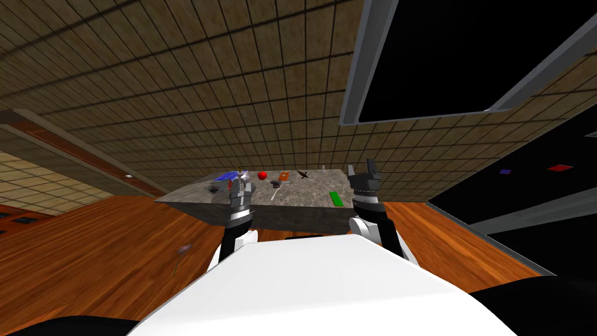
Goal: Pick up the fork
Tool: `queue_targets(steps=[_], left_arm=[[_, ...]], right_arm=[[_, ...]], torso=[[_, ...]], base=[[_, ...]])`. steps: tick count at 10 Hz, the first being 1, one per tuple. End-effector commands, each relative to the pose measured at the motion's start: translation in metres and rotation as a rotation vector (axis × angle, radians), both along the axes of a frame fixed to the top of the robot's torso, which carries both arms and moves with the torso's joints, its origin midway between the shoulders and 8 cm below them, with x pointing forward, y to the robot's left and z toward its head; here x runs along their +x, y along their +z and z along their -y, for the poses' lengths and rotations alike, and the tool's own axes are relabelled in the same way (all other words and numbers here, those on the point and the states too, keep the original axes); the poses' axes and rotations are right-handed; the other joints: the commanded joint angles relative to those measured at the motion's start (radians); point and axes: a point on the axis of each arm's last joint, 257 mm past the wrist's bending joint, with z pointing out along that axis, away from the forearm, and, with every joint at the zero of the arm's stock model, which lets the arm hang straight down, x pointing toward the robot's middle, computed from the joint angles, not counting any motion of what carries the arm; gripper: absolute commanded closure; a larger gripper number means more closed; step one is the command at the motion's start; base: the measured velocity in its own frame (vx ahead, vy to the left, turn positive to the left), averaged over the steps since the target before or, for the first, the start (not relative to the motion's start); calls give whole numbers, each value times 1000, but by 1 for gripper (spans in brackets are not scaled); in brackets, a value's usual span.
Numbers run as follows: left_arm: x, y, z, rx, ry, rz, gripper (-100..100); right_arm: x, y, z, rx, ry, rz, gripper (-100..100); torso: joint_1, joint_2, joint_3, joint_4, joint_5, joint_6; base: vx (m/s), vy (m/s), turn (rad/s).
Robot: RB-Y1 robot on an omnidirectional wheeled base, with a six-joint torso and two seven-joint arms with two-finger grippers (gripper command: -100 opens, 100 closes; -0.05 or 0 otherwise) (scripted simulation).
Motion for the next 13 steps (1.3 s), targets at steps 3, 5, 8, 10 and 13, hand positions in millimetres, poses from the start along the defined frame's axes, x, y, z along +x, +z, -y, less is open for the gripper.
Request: queue_targets(steps=[3, 5, 8, 10, 13], left_arm=[[-6, -23, -13, 38, -18, -79, -100], [-14, -45, -29, 38, -19, -149, -100], [-29, -73, -52, 20, -10, -241, -100], [-36, -85, -63, 5, -6, -281, -100], [-57, -114, -88, -33, 11, -384, -100]], right_arm=[[0, 0, 0, 0, 0, 0, 0], [0, 0, 0, 0, 0, 0, 0], [0, 0, 0, 0, 0, 0, 0], [0, 0, 0, 0, 0, 0, 0], [0, 0, 0, 0, 0, 0, 0]], torso=[[2, 2, 1, 0, 0, 0], [2, 3, 2, 1, 1, 0], [2, 3, 2, 1, 1, 0], [1, 2, 1, 0, 0, 0], [2, 2, 1, 1, 0, 1]], base=[[-22, 18, -115], [-42, 29, -248], [-39, 22, -185], [-23, 5, -210], [-31, 14, -290]])
